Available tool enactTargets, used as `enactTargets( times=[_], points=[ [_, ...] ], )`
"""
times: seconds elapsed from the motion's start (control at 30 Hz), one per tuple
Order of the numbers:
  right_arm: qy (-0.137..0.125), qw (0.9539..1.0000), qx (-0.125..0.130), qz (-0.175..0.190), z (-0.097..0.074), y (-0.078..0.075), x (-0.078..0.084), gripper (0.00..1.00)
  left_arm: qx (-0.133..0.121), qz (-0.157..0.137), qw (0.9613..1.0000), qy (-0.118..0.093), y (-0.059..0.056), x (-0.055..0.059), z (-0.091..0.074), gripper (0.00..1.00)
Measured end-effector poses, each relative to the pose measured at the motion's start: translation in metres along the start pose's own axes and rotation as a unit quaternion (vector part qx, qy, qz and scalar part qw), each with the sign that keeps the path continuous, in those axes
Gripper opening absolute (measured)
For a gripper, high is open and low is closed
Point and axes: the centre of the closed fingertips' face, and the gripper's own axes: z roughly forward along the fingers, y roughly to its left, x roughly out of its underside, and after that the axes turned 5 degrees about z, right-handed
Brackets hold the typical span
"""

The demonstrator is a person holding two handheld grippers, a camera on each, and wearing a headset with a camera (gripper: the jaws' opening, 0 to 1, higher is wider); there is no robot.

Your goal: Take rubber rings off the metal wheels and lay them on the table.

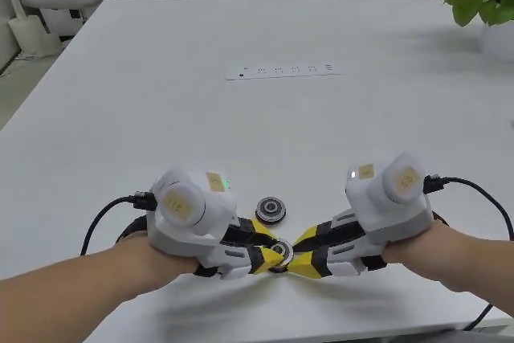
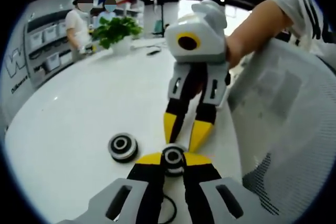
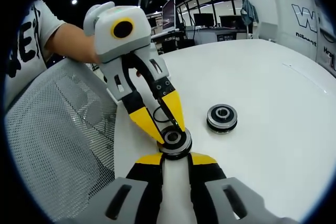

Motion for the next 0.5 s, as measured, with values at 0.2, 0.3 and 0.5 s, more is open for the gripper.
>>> enactTargets(
  times=[0.2,0.3,0.5],
  points=[
    [0.009,0.9999,0.005,-0.008,0.0001,-0.0005,0.0019,0.13,-0.005,0.008,1.0000,0.003,-0.0005,0.0006,0.0001,0.14],
    [0.011,0.9999,0.006,-0.002,-0.0002,-0.0007,0.0028,0.10,-0.006,0.011,0.9999,0.004,-0.0008,0.0007,0.0002,0.14],
    [0.013,0.9999,0.004,0.010,-0.0009,-0.0002,0.0045,0.02,-0.009,0.010,0.9999,0.003,-0.0015,0.0009,-0.0002,0.14]
  ],
)
